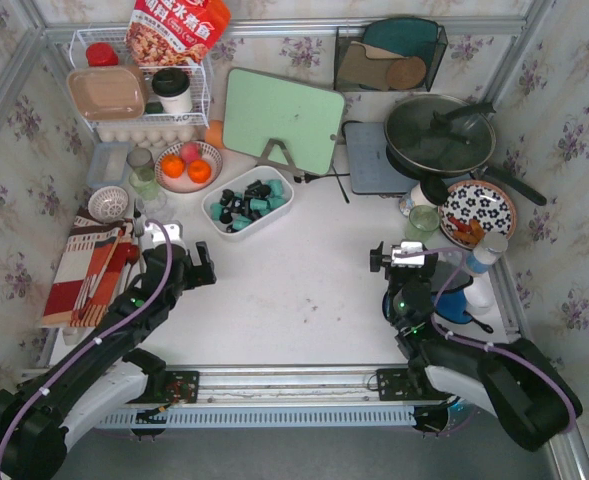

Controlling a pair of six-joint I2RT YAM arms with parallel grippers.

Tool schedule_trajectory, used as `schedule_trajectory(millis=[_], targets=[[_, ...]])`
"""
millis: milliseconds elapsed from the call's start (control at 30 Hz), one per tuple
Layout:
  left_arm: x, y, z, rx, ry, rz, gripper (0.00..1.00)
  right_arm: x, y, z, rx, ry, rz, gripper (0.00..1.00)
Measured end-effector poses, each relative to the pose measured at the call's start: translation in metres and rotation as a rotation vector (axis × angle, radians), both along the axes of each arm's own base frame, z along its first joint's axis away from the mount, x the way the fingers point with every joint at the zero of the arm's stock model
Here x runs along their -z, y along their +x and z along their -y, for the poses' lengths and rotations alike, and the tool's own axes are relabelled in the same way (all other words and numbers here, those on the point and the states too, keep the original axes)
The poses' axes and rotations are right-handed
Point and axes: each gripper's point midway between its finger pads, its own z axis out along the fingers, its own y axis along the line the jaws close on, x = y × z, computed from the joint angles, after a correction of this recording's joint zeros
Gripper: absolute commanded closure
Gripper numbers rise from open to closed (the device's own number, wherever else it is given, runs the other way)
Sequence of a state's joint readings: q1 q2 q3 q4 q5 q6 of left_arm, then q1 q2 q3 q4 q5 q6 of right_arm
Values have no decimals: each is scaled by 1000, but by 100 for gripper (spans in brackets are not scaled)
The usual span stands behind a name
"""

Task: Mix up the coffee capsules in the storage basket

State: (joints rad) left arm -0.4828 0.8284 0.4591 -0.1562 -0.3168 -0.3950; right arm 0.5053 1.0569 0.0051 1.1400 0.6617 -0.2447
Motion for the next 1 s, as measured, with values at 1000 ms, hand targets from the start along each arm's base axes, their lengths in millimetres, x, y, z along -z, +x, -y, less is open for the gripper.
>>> schedule_trajectory(millis=[1000], targets=[[2,3,4,7,-1,-16,1,57,22,41,133,-1,-115,0]])
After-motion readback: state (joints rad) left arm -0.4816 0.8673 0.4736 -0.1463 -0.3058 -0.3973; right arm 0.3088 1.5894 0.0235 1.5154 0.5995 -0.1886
